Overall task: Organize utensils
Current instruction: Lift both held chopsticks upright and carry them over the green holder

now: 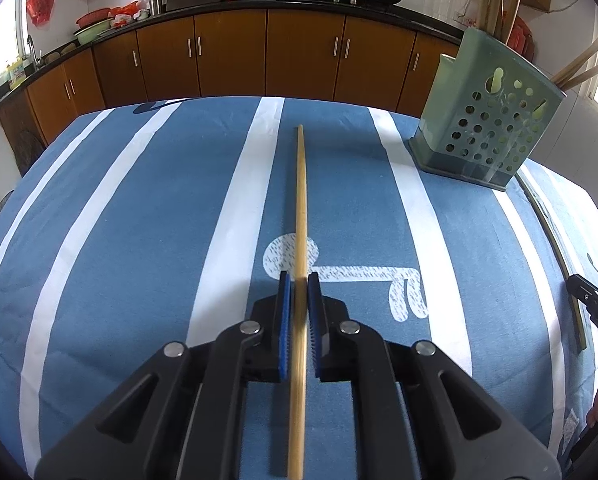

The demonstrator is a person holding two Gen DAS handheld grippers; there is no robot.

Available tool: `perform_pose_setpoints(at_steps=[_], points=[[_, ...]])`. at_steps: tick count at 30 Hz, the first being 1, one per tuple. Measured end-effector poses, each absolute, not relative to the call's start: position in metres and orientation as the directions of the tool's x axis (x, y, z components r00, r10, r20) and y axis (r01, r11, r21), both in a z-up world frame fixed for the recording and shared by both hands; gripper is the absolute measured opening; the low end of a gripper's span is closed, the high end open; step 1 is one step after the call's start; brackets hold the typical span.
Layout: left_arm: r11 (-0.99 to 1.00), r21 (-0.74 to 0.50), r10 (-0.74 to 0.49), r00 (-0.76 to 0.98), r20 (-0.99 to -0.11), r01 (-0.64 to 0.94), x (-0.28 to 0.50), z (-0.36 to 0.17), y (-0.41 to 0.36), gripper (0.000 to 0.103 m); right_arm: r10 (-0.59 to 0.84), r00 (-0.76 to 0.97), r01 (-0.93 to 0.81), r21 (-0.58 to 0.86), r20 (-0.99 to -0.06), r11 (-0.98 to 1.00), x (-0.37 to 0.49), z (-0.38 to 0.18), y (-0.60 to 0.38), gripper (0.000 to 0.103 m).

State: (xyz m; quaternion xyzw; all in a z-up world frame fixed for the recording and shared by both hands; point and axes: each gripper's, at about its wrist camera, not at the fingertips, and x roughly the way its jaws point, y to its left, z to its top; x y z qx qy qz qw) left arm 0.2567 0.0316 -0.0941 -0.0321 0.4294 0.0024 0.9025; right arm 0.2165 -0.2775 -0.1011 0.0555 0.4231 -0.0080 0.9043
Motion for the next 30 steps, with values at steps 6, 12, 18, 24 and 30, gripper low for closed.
perform_pose_setpoints(at_steps=[6,12,18,24,30], points=[[0.998,-0.051,-0.020,0.631,-0.775,-0.032,0.2567,-0.0943,0.0312,0.011,0.034,0.642,0.062,0.096,-0.766,0.994,0.2164,-0.1011,-0.2776,0.009],[0.998,-0.048,-0.018,0.631,-0.776,-0.030,0.2567,-0.0943,0.0320,0.011,0.033,0.642,0.061,0.094,-0.766,0.994,0.2165,-0.1012,-0.2778,0.009],[0.998,-0.046,-0.017,0.631,-0.776,-0.030,0.2566,-0.0943,0.0317,0.011,0.034,0.642,0.061,0.095,-0.766,0.994,0.2166,-0.1011,-0.2778,0.009],[0.998,-0.046,-0.017,0.631,-0.776,-0.030,0.2566,-0.0943,0.0315,0.011,0.034,0.642,0.061,0.095,-0.766,0.994,0.2167,-0.1011,-0.2777,0.009],[0.999,-0.045,-0.016,0.630,-0.776,-0.030,0.2565,-0.0943,0.0308,0.012,0.034,0.643,0.061,0.095,-0.765,0.994,0.2170,-0.1012,-0.2775,0.009]])
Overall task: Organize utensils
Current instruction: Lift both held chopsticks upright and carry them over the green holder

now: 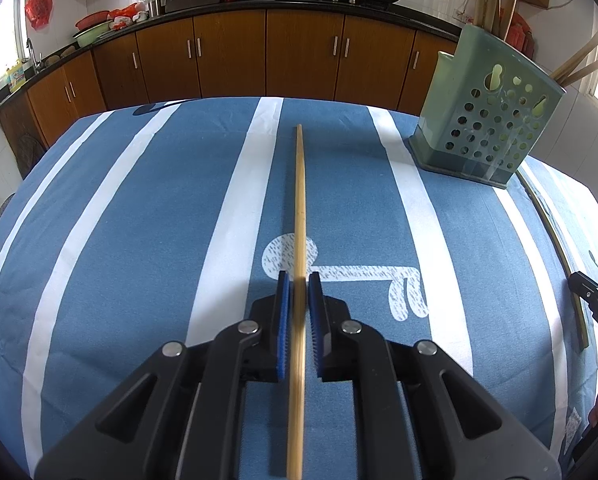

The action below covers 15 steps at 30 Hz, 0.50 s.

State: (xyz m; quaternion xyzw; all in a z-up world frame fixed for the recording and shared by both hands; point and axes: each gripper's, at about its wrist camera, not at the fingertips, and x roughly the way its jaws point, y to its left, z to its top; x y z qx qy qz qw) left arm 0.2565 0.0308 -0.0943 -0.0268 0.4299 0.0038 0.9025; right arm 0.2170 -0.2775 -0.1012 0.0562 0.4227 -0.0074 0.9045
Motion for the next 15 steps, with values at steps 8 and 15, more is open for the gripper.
perform_pose_setpoints(at_steps=[8,15], points=[[0.999,-0.042,-0.027,0.631,-0.776,-0.009,0.242,-0.094,0.030,0.020,0.081,0.646,0.060,0.156,-0.759,0.986,0.200,-0.103,-0.286,0.009],[1.000,-0.007,-0.003,0.627,-0.779,-0.003,0.223,-0.095,0.024,0.020,0.074,0.644,0.052,0.141,-0.762,0.989,0.190,-0.102,-0.282,0.009]])
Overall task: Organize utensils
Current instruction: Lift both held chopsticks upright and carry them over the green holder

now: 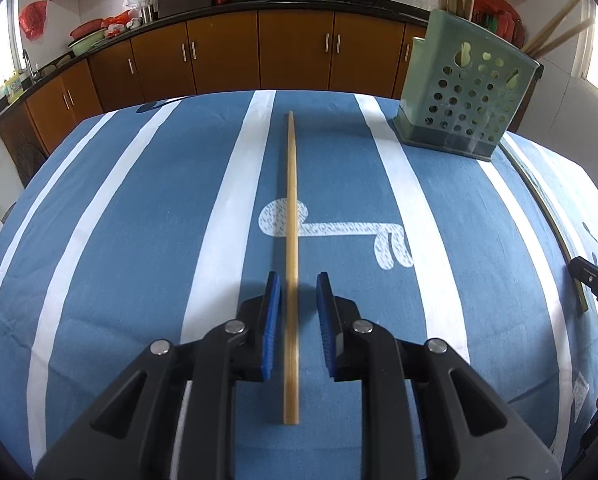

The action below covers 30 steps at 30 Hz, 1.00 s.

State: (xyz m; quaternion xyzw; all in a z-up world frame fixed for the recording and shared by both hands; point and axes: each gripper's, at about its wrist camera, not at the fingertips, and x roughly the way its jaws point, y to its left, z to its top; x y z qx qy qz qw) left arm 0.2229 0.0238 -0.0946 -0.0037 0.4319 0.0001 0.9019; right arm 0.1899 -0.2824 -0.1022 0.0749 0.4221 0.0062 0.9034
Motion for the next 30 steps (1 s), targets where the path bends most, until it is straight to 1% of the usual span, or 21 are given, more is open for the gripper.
perform_pose_setpoints(at_steps=[2,3,5,8,13,23,30], points=[[1.000,0.000,0.004,0.626,-0.780,-0.006,0.220,-0.095,0.022,0.019,0.069,0.643,0.051,0.132,-0.763,0.990,0.189,-0.102,-0.281,0.009],[1.000,0.003,0.007,0.626,-0.779,-0.008,0.218,-0.095,0.023,0.014,0.066,0.643,0.051,0.129,-0.763,0.990,0.189,-0.102,-0.281,0.009],[1.000,0.009,0.011,0.626,-0.780,-0.007,0.216,-0.095,0.022,0.008,0.066,0.644,0.049,0.127,-0.762,0.991,0.189,-0.102,-0.282,0.008],[1.000,0.016,0.006,0.618,-0.786,0.010,0.213,-0.093,0.024,0.008,0.082,0.661,0.047,0.150,-0.746,0.988,0.185,-0.096,-0.286,0.008],[1.000,-0.013,-0.020,0.656,-0.755,0.015,0.206,-0.069,0.031,0.008,0.080,0.742,0.054,0.178,-0.666,0.982,0.173,-0.061,-0.299,0.008],[0.998,-0.067,-0.057,0.769,-0.637,0.018,0.194,-0.006,0.041,0.008,0.074,0.857,0.055,0.234,-0.510,0.971,0.156,-0.004,-0.317,0.008],[0.988,-0.154,-0.109,0.847,-0.520,0.032,0.184,0.044,0.052,0.007,0.074,0.903,0.042,0.259,-0.422,0.965,0.150,0.026,-0.323,0.008]])
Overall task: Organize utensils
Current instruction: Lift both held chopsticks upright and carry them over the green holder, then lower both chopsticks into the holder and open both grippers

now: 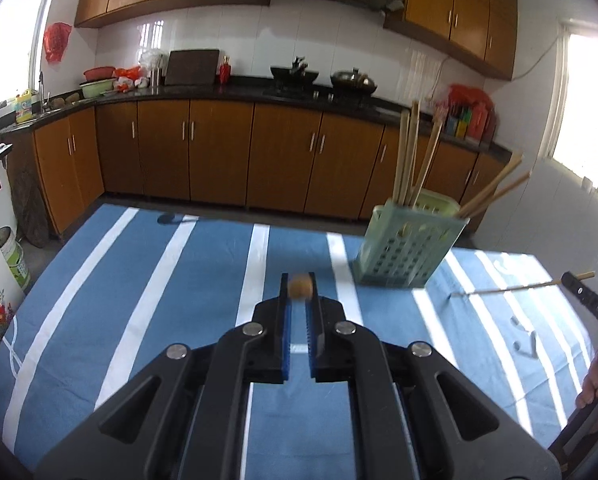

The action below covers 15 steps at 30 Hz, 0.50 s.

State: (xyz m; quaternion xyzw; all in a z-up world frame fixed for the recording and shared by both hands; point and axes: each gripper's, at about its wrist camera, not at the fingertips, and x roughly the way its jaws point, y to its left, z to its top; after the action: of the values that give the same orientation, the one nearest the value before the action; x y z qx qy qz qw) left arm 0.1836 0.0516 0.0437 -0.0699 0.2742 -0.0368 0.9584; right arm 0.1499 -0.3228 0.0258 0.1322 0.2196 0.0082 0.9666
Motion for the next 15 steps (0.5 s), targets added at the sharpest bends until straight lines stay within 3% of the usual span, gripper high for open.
perform_pose_setpoints(at_steps=[10,15], points=[[0.983,-0.162,-0.153,0.880,-0.449,0.088,0.183,0.081,0.044,0.007,0.103,0.919,0.014,0.292,-0.380,0.956,0.150,0.050,-0.323,0.008],[0.970,-0.194,-0.214,0.897,-0.387,0.147,0.179,0.110,0.030,0.007,0.162,0.940,-0.056,0.334,-0.300,0.941,0.146,0.082,-0.320,0.008]])
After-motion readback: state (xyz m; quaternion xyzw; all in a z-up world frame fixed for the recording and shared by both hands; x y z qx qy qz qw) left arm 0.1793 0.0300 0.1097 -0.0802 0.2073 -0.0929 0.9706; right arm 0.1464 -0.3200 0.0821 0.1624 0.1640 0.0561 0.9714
